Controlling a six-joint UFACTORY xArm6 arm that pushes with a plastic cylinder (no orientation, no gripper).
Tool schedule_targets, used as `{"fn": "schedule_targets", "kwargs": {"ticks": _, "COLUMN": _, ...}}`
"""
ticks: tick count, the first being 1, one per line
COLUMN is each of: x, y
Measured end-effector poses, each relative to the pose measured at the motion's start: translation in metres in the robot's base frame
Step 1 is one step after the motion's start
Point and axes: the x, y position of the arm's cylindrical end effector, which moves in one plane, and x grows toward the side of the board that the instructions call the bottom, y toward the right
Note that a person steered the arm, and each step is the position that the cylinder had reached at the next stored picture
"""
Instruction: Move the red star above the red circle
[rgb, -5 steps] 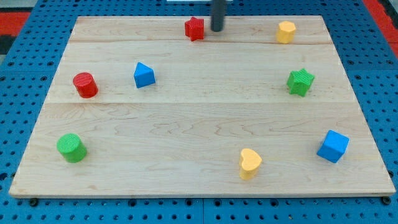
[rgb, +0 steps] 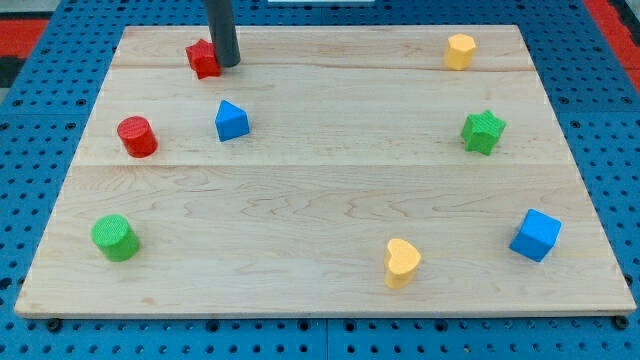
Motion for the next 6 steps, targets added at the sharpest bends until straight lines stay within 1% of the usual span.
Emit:
{"fn": "schedule_targets", "kwargs": {"ticks": 1, "x": 0.003, "y": -0.036}}
{"fn": "schedule_targets", "kwargs": {"ticks": 2, "x": -0.006, "y": -0.056}}
{"fn": "schedule_targets", "kwargs": {"ticks": 6, "x": -0.007, "y": -0.039}}
